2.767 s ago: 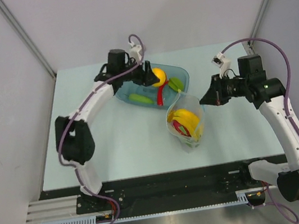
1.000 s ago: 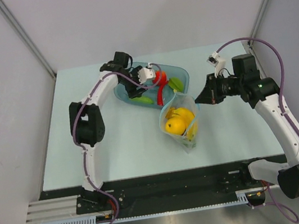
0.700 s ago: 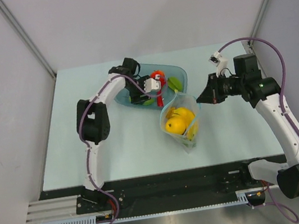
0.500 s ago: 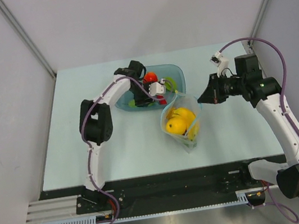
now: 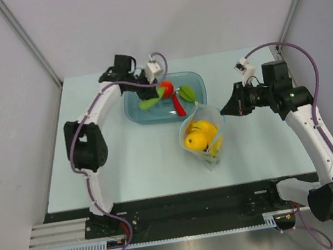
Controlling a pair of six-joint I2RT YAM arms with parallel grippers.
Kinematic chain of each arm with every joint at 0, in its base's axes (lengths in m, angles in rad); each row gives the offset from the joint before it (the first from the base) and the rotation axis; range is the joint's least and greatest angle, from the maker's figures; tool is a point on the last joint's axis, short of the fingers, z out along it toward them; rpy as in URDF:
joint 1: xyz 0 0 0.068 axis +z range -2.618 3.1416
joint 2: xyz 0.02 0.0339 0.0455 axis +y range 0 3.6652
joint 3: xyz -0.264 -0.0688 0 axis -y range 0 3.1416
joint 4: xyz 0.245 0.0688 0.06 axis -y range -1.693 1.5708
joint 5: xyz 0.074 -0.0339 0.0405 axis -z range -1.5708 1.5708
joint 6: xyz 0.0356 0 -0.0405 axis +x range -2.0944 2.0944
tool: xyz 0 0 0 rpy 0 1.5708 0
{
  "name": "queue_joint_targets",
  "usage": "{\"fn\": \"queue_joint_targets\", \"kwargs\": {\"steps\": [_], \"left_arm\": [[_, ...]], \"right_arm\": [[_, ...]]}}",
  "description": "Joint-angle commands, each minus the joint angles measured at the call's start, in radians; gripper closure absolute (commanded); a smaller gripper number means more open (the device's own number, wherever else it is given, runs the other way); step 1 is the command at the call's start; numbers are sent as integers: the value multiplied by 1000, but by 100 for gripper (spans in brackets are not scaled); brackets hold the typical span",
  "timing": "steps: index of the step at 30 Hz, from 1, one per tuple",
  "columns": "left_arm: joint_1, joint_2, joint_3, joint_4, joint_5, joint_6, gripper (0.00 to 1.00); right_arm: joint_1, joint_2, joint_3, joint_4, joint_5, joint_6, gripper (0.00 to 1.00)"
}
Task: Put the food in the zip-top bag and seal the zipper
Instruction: Pick up the fake fruit from the bin, then place the fake fruit in the zipper food storage bag.
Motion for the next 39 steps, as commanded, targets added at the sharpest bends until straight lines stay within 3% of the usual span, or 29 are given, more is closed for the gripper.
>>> {"fn": "queue_joint_targets", "kwargs": {"steps": [1,3,4,7,13,21,26,30,34,39], "left_arm": [[-15,-285,-58,334,177,-470,97],[-21,-374,-103,417,189,-617,95],[-30,-405,-170,521,180,-769,94],[-88,-538,-332,695,89,-956,98],[-322,-716,-612,893,-217,-995,92],[-550,-698,-661,889,-473,-1044,97],[-574,-701,-683,912,-518,-1127,94],[-582,-759,-666,984,-597,-1061,96],[-591,-742,-614,878,-570,-1045,96],[-622,-742,-695,872,-618,-1101,96]], "right_arm": [[-5,-4,4,44,4,-7,100],[-6,-2,5,45,6,-5,100],[-6,-4,4,45,4,-4,100],[-8,-8,-1,45,1,1,100],[-8,-19,-25,48,-11,14,100],[-18,-33,-48,59,-31,41,100],[-21,-50,-73,71,-40,68,100],[-23,-59,-79,76,-39,71,100],[-23,-65,-93,100,-46,94,100],[-47,-54,-87,129,-57,131,100]]}}
